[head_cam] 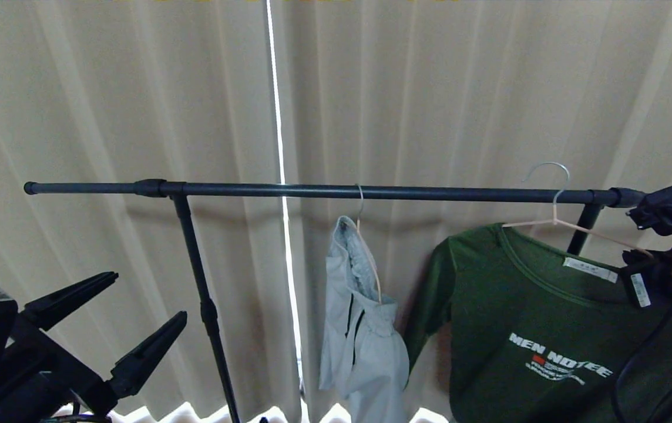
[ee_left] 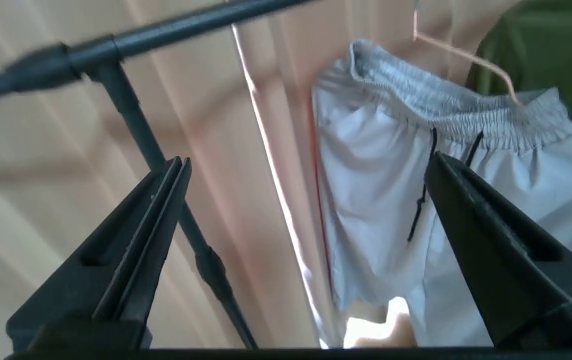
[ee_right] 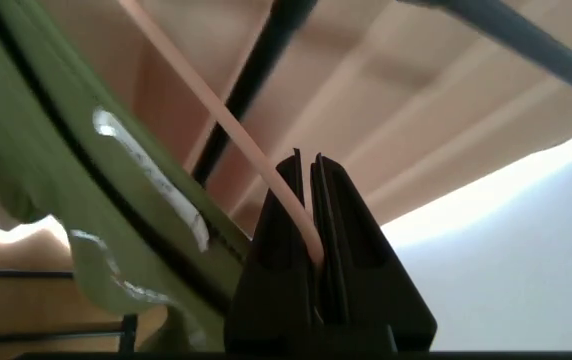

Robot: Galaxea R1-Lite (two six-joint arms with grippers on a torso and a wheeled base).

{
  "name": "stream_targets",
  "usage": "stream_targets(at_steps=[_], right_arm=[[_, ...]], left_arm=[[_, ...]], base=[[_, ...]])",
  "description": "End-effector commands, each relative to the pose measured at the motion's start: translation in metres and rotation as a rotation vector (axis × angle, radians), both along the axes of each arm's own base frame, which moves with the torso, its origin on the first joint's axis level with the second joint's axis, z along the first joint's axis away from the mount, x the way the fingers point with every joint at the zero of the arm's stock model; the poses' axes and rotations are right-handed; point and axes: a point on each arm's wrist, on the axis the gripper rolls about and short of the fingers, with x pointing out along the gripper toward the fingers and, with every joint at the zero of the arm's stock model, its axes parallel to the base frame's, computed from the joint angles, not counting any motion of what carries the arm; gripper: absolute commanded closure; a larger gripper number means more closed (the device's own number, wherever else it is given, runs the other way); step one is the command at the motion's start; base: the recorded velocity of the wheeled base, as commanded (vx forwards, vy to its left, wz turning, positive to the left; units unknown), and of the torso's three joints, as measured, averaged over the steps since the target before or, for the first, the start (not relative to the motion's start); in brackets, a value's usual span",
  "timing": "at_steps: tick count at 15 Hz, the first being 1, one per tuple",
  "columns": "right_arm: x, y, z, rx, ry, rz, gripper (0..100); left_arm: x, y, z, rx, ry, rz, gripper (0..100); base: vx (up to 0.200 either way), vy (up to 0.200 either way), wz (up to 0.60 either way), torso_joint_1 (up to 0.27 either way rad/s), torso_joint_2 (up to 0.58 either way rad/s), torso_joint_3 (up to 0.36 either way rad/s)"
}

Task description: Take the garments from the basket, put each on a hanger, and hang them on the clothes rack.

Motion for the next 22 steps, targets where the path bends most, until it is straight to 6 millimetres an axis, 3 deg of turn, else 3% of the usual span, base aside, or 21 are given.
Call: stream_targets(at_steps=[1, 5, 10, 21, 22], right_arm=[[0.026, 0.002, -0.006, 0.004, 0.035, 0.001, 100], [0.056, 0.007, -0.018, 0.015, 0.076, 0.005, 100], [0.062, 0.017, -0.027, 0.0, 0.106, 0.006, 100], [0.042, 0.043, -0.028, 0.016, 0.112, 0.118, 100], [0.039, 0.044, -0.028, 0.015, 0.112, 0.128, 0]], left_arm=[[-0.004, 0.002, 0.004, 0.002, -0.031, 0.003, 0], [-0.003, 0.004, 0.005, 0.0, -0.036, 0.026, 0], [-0.006, 0.007, 0.009, 0.002, -0.064, 0.039, 0], [-0.004, 0.011, 0.01, 0.003, -0.071, 0.076, 0], [-0.004, 0.011, 0.01, 0.003, -0.071, 0.077, 0]], base=[[0.0, 0.0, 0.0, 0.0, 0.0, 0.0], [0.0, 0.0, 0.0, 0.0, 0.0, 0.0], [0.0, 0.0, 0.0, 0.0, 0.0, 0.0], [0.0, 0.0, 0.0, 0.0, 0.0, 0.0], [0.0, 0.0, 0.0, 0.0, 0.0, 0.0]])
